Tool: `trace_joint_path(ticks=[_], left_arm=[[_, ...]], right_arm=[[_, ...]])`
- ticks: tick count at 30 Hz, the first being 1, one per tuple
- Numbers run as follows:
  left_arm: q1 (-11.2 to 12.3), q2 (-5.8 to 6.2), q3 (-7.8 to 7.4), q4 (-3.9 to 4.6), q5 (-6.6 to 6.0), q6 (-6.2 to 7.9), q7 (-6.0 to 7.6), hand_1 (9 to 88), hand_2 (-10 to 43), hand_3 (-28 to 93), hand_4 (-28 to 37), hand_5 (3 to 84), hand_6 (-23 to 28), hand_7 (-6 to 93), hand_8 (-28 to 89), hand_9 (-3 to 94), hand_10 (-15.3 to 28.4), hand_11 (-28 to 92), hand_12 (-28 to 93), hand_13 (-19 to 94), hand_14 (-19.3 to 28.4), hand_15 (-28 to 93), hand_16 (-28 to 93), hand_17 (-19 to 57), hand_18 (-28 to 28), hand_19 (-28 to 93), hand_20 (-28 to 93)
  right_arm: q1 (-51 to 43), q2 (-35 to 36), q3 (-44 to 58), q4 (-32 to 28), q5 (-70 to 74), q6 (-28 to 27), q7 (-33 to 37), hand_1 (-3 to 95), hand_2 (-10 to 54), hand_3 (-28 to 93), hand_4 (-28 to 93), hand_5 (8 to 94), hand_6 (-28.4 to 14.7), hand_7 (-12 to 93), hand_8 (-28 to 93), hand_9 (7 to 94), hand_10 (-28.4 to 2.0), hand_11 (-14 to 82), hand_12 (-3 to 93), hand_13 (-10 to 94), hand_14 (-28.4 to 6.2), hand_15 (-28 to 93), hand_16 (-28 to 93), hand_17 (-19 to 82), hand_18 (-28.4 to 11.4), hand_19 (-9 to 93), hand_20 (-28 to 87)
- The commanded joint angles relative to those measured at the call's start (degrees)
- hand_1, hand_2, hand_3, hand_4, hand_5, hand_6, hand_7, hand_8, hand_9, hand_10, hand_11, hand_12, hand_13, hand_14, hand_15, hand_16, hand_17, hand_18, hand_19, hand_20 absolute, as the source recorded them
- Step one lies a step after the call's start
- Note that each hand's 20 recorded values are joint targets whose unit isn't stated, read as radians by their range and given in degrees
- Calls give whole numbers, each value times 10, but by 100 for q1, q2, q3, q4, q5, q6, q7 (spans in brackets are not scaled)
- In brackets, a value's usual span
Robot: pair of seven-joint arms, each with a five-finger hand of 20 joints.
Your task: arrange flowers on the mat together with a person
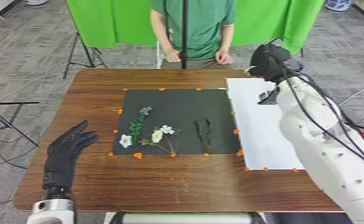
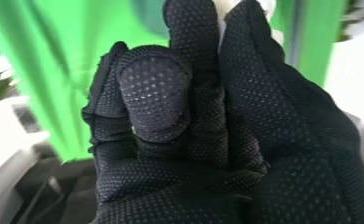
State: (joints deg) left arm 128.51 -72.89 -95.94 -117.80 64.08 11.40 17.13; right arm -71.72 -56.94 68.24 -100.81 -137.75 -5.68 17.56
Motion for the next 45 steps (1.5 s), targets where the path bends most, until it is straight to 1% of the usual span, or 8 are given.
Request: trace_joint_path(ticks=[1,3,9,16,21,25,30,45], left_arm=[[-28,-1,53,92,3,-89,-92,229,-22,711,-239,481,35,105,-58,516,146,179,133,460,176,211,-27,156,132,145,214],[-56,1,60,111,5,-110,-92,229,-23,711,-239,481,36,105,-58,516,146,179,133,460,176,211,-27,156,132,145,214],[-59,1,71,109,10,-96,-91,228,-24,713,-239,481,36,104,-59,516,147,179,134,460,176,211,-27,156,132,145,213],[15,-4,54,83,-6,-80,-69,228,-24,715,-240,481,35,105,-58,516,147,179,134,460,176,210,-27,156,132,145,213],[9,-14,60,85,-1,-93,-72,228,-24,714,-240,481,35,105,-59,516,145,179,134,460,176,211,-27,156,132,145,213],[27,-22,56,78,-6,-84,-72,228,-25,715,-240,480,35,104,-59,516,145,179,134,460,176,211,-27,155,132,145,213],[-19,-23,71,93,3,-98,-90,228,-25,714,-240,480,35,105,-58,516,145,179,134,460,176,211,-26,155,133,145,212],[36,-37,55,68,3,-82,-80,227,-25,715,-238,480,34,106,-59,515,145,179,133,458,177,211,-26,155,132,145,212]], right_arm=[[-75,-961,-895,399,-424,-461,-337,616,-95,587,-252,817,32,216,65,887,-85,73,436,795,-63,604,338,323,-205,667,502],[-53,-998,-1112,508,-592,-453,-395,617,-95,586,-252,817,32,215,65,886,-87,73,437,794,-63,605,339,323,-205,667,502],[-21,-1038,-1319,691,-818,-445,-484,616,-95,585,-250,812,31,215,66,881,-88,73,440,786,-66,607,341,318,-202,662,499],[-121,-891,-1264,575,-794,-403,-457,615,-95,587,-249,810,30,217,63,879,-89,74,440,784,-67,608,341,317,-201,661,497],[-227,-825,-1207,469,-738,-604,-476,613,-95,587,-246,806,30,218,64,870,-92,70,438,777,-69,607,341,311,-202,658,497],[-269,-797,-1201,412,-724,-661,-488,587,-95,588,-242,773,29,211,53,839,-99,61,417,756,-74,594,334,293,-202,644,492],[-290,-781,-1161,388,-699,-752,-533,573,-95,586,-242,755,26,201,48,806,-105,99,382,741,-79,593,329,282,-203,636,489],[-310,-755,-1068,346,-743,-1116,-633,562,-95,583,-246,727,32,203,36,741,-120,159,313,709,-91,593,326,258,-201,613,483]])
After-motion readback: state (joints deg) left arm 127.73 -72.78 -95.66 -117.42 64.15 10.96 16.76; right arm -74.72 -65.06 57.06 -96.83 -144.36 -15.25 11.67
